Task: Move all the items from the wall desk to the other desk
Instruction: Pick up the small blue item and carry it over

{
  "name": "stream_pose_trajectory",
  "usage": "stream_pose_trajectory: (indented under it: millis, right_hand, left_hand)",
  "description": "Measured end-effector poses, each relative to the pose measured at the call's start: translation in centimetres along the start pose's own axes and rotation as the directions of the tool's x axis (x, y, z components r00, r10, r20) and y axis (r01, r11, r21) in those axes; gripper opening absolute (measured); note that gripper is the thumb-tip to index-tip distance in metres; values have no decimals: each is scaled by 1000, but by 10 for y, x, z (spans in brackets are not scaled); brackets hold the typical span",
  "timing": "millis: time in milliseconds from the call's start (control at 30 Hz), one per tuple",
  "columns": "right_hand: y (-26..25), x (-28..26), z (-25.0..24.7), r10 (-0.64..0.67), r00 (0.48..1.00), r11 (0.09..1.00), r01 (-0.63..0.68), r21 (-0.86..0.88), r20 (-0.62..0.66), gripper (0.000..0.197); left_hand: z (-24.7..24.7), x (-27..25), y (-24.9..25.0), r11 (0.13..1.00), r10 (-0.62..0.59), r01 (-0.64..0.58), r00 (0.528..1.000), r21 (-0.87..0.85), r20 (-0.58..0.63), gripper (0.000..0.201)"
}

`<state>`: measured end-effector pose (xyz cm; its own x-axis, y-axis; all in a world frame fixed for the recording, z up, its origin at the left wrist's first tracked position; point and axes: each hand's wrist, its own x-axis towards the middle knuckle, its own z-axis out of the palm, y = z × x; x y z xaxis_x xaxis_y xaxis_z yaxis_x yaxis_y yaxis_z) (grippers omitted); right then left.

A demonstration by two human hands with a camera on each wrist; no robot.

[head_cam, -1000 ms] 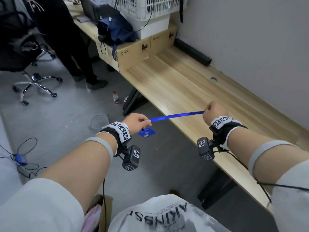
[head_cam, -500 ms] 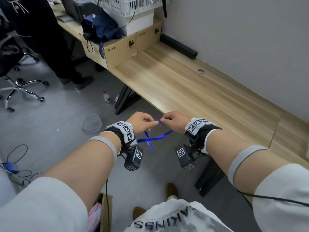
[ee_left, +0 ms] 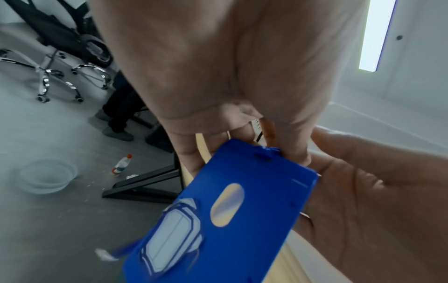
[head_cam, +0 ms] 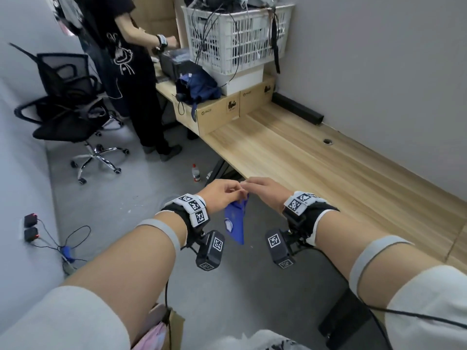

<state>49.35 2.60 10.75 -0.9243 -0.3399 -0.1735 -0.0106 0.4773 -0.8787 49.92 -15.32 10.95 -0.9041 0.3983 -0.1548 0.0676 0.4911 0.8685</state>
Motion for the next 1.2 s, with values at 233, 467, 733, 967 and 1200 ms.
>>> stream_pose_trajectory:
  millis: [233, 467, 733, 967, 1200]
  right_hand:
    - [-1, -84, -96, 9, 990, 994, -24, -109, -138, 37]
    - [17, -234, -215, 48, 782, 994, 25, 108, -622, 35]
    - [70, -417, -295, 89, 513, 982, 97, 161, -854, 16]
    - [86, -516, -330, 160, 216, 951, 227, 209, -963, 15]
    - [85, -580, -356, 265, 52, 931, 246, 269, -963, 18]
  left_hand:
    - [64, 17, 99, 999, 44, -43, 996, -11, 71, 21]
    - [202, 15, 191, 904, 104, 62, 928, -423, 358, 27]
    - [345, 10, 321, 779, 298, 41, 854, -625, 427, 30]
    - [443, 2, 417, 710, 408, 138, 718, -690, 564, 20]
    - [520, -2, 488, 710, 551, 123, 515, -693, 656, 42]
